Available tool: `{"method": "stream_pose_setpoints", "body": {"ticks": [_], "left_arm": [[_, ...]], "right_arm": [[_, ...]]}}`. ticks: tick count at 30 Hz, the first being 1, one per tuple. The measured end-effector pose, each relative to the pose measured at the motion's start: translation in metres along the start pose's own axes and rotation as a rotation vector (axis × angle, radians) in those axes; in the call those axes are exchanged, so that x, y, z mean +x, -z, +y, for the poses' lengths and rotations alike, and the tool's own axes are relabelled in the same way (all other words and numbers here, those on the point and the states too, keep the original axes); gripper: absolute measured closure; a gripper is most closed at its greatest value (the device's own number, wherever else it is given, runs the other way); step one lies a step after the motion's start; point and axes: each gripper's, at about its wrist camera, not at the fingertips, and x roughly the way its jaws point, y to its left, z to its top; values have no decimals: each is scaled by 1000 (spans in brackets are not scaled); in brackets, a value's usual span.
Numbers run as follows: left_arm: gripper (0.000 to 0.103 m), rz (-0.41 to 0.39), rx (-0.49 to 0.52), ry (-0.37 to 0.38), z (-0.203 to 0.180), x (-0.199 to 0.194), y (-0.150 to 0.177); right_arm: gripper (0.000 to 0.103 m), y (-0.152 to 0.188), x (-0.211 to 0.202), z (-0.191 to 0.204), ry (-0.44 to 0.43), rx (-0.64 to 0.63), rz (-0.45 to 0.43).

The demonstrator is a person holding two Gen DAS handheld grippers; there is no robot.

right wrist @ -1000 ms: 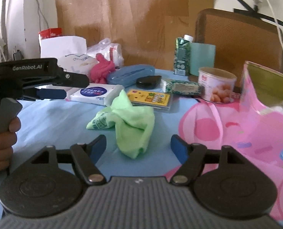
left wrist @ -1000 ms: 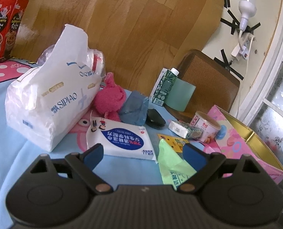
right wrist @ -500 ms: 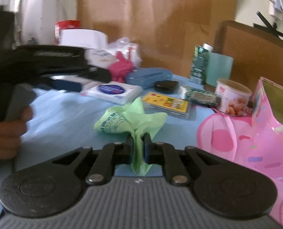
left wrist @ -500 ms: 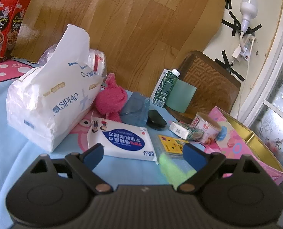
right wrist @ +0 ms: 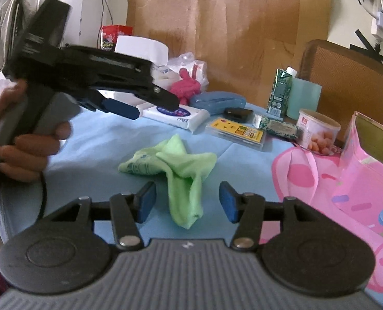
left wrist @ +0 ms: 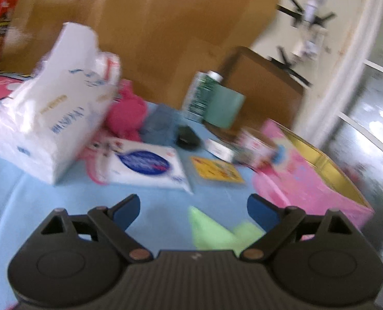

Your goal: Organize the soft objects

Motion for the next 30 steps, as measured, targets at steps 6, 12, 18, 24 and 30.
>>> {"method": "stream_pose_setpoints", "body": {"ticks": [6, 12, 18, 24, 30], "left_arm": [[18, 151, 10, 74, -22, 11, 17], [48, 205, 22, 176, -55, 34, 5], [48, 167, 220, 278, -135, 51, -19], [47, 120, 359, 356, -214, 88, -41], [21, 70, 413, 270, -253, 121, -42]], "right_arm": [[88, -1, 4, -4, -46, 27, 2], [91, 2, -11, -13, 4, 76, -80], [91, -1, -40, -41, 160, 124, -211], [91, -8, -75, -91, 388, 177, -319], [52, -10, -68, -158, 621, 275, -202]]}}
